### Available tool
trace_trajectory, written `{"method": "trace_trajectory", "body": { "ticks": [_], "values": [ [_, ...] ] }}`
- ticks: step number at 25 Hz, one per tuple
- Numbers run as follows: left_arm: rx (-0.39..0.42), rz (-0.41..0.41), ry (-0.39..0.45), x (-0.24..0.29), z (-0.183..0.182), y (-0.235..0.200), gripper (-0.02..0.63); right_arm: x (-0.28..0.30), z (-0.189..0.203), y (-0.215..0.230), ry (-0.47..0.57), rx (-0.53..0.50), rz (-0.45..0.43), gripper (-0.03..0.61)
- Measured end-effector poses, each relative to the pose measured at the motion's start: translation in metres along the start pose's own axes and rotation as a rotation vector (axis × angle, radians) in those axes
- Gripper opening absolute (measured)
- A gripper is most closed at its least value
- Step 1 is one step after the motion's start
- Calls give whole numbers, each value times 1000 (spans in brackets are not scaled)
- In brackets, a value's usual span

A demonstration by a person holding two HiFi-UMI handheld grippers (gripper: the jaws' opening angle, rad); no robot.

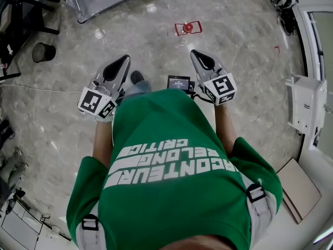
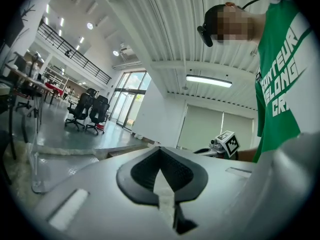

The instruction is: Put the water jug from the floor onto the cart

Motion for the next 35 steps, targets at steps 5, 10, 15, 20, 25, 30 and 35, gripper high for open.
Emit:
{"method": "trace_trajectory", "body": {
  "ticks": [5,10,15,20,25,30,35],
  "values": [
    [-23,-1,-10,-12,-3,-41,14,41,-13,-12,-29,-31,-33,-8],
    [-33,-14,-5,-14,-4,-67,15,63,-9,-18,-61,-18,-33,-8],
    [-62,-29,13,-14,-7,-81,14,78,-17,-19,-77,-29,-40,-8],
    [-63,-24,17,-12,-11,-90,15,86,-23,-13,-89,-36,-23,-8],
    [-65,13,-6,-1,-10,-94,15,73,-12,-1,-127,0,36,-8],
    [-65,44,-28,20,-10,-96,15,66,-9,20,-143,26,84,-8],
    [-47,81,-54,51,-14,-94,15,67,3,45,-158,67,116,-8]
  ]
}}
Point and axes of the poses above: the fingertips, and each gripper's own axes: x forward along the fingers, y to its right, z out of its underside, the point moved 1 cm from there along -x, backward along the fingers, and after that the axes turned 7 degrees about -z, right-handed, at the moved point
